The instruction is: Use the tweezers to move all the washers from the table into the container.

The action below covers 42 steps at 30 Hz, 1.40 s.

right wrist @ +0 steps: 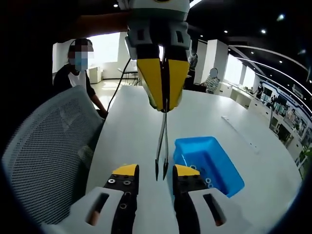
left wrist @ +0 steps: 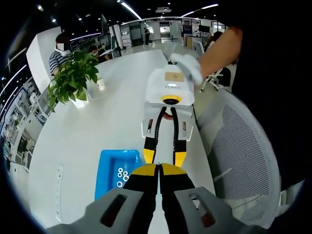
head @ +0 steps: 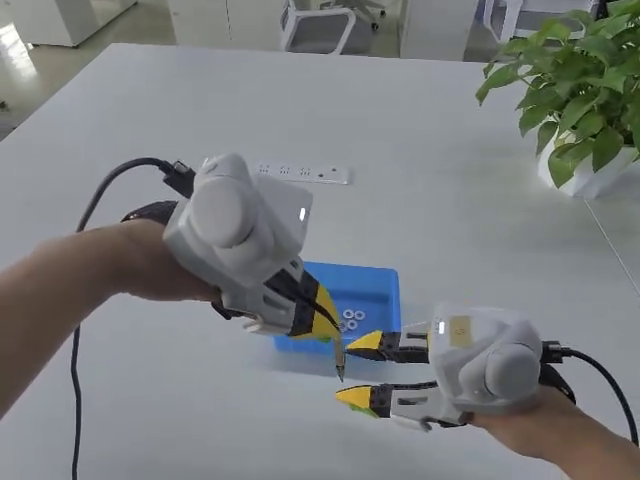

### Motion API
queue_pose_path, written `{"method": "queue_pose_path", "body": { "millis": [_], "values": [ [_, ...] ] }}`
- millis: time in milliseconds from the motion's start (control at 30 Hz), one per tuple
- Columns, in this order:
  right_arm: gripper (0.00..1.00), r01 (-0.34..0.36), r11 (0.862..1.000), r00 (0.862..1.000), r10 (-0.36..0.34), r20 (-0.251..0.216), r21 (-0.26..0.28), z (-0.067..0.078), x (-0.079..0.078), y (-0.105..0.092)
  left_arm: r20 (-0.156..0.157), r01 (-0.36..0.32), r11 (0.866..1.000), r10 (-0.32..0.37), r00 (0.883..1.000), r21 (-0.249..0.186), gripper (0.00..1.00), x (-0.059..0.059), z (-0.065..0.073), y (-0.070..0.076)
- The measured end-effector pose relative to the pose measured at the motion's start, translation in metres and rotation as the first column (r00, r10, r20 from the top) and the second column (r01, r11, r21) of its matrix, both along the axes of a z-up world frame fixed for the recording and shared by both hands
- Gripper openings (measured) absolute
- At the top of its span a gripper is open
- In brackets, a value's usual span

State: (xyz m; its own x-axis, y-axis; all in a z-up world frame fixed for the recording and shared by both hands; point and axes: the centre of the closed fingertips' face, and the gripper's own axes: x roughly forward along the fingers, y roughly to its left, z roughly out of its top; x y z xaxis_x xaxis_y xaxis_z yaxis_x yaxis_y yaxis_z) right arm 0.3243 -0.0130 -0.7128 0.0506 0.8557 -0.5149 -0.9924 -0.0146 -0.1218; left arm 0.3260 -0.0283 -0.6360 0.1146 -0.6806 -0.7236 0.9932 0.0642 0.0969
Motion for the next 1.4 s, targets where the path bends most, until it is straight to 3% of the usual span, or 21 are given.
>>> {"method": "queue_pose_path", "body": {
  "millis": [367,533,700,833,1267,1400],
  "values": [
    [0.11,-0.014,1.0,1.0,0.014,0.004,-0.014,-0.003,-0.001,0.006,-0.009,-0.007,0.999,0.006,1.0,-0.035,0.04,-0.007,-0.002,0.002],
    [0.09,-0.025,0.999,0.999,0.026,0.02,-0.041,-0.007,-0.001,0.004,-0.008,-0.004,1.0,0.004,1.0,-0.011,0.04,-0.008,-0.009,0.01],
    [0.07,-0.038,0.996,0.998,0.041,0.042,-0.076,-0.013,-0.003,0.001,-0.004,0.01,0.999,-0.01,1.0,0.037,0.04,-0.012,-0.022,0.02],
    [0.07,-0.077,0.987,0.995,0.086,0.054,-0.139,-0.024,-0.008,-0.001,-0.017,0.013,0.999,-0.012,1.0,0.052,0.04,-0.017,-0.034,0.022],
    [0.06,-0.11,0.965,0.991,0.125,0.047,-0.239,-0.051,-0.009,-0.006,-0.05,-0.005,0.993,0.011,0.999,0.117,0.04,-0.02,-0.082,0.039],
    [0.06,-0.118,0.959,0.991,0.13,0.032,-0.257,-0.062,-0.009,-0.005,-0.07,-0.022,0.993,0.03,0.997,0.115,0.04,-0.019,-0.097,0.044]
  ]
}}
